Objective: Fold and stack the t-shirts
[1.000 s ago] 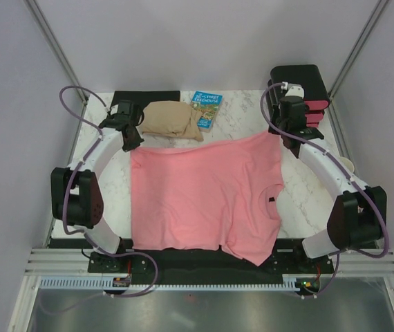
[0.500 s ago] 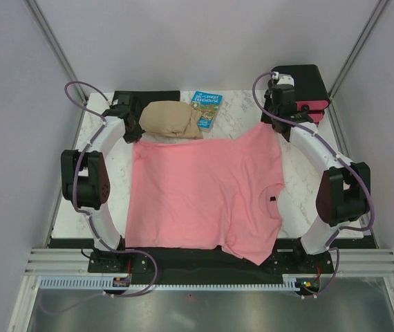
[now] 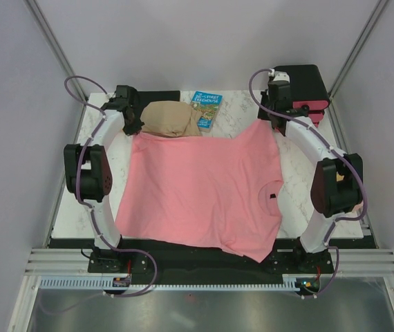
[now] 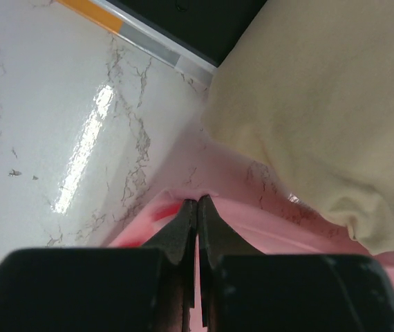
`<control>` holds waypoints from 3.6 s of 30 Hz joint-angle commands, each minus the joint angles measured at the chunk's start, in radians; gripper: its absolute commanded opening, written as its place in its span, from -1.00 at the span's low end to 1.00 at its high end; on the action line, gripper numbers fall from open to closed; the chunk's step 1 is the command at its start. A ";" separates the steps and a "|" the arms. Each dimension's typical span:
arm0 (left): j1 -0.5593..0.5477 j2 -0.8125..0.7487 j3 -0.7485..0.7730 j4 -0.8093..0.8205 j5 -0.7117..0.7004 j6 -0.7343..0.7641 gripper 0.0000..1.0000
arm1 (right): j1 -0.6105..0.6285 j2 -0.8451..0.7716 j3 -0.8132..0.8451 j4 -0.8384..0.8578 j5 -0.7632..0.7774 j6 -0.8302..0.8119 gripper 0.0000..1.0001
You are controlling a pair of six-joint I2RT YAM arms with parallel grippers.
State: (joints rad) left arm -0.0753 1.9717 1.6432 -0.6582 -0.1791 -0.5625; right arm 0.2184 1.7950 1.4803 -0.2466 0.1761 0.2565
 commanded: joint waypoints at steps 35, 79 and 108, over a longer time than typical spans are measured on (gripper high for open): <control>0.057 0.049 0.046 -0.020 -0.099 0.101 -0.96 | 0.022 0.333 0.224 0.047 0.031 -0.048 -1.00; -0.063 -0.211 -0.387 0.095 0.061 0.021 -0.96 | 0.050 0.219 -0.086 0.033 0.017 -0.002 -0.08; -0.083 -0.158 -0.428 0.022 0.047 0.039 -0.96 | 0.050 0.122 -0.137 -0.178 0.114 0.021 -0.67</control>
State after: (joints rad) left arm -0.1539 1.8633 1.2205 -0.6083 -0.1024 -0.5152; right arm 0.2691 1.9701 1.3346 -0.4061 0.2630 0.2695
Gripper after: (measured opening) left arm 0.025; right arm 0.161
